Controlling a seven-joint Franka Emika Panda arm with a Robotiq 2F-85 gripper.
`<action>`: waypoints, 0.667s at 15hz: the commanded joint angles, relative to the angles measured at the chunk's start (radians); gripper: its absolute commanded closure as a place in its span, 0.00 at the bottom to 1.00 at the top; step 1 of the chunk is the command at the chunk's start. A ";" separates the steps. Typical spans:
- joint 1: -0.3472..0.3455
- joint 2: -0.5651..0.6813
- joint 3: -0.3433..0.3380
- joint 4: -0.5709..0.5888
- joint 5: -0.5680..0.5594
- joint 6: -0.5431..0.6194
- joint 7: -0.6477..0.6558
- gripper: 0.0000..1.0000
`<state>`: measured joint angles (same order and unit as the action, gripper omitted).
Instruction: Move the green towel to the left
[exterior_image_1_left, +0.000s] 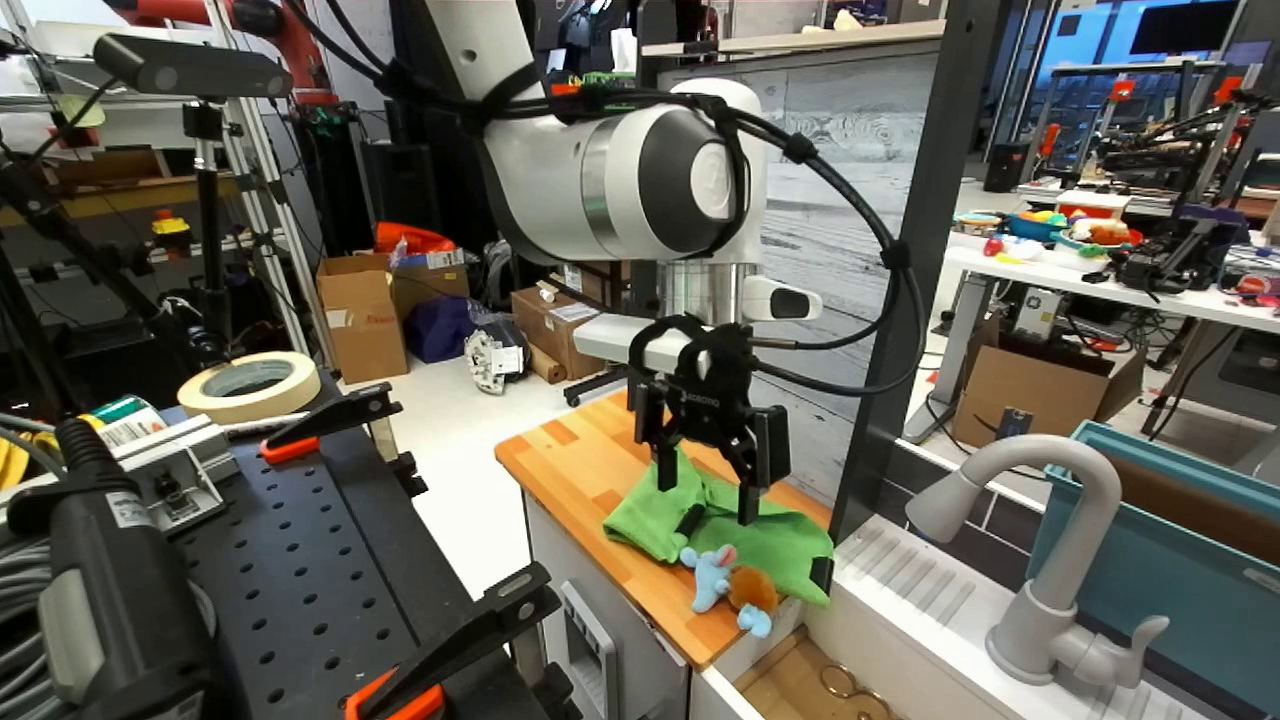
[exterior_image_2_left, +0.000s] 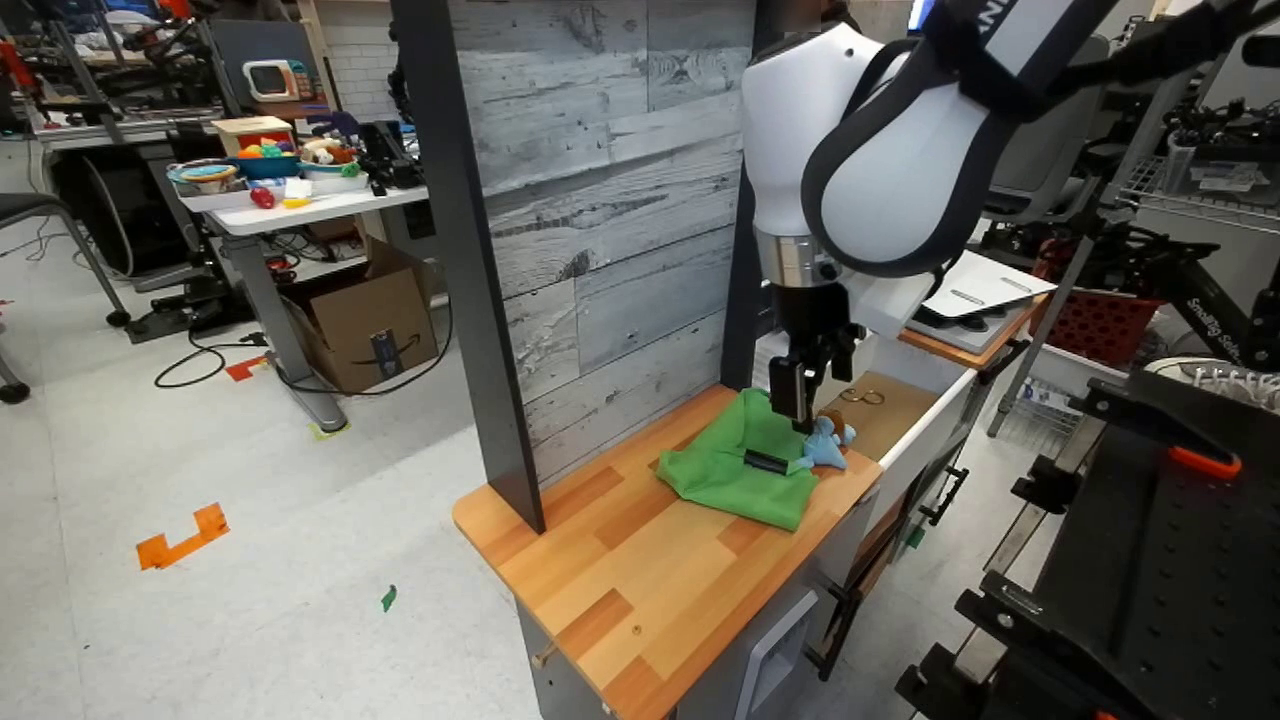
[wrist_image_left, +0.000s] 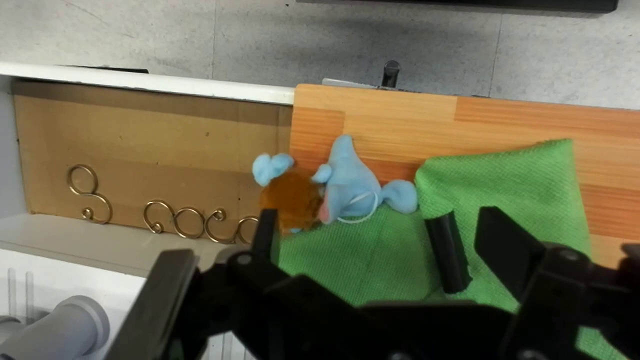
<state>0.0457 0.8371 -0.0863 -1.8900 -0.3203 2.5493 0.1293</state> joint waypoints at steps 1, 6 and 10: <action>0.013 -0.025 -0.014 -0.035 0.015 0.044 -0.030 0.00; -0.012 0.008 0.002 -0.023 0.027 0.210 -0.089 0.00; -0.040 0.048 0.039 0.018 0.064 0.191 -0.166 0.00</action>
<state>0.0350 0.8482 -0.0786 -1.9078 -0.2979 2.7348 0.0345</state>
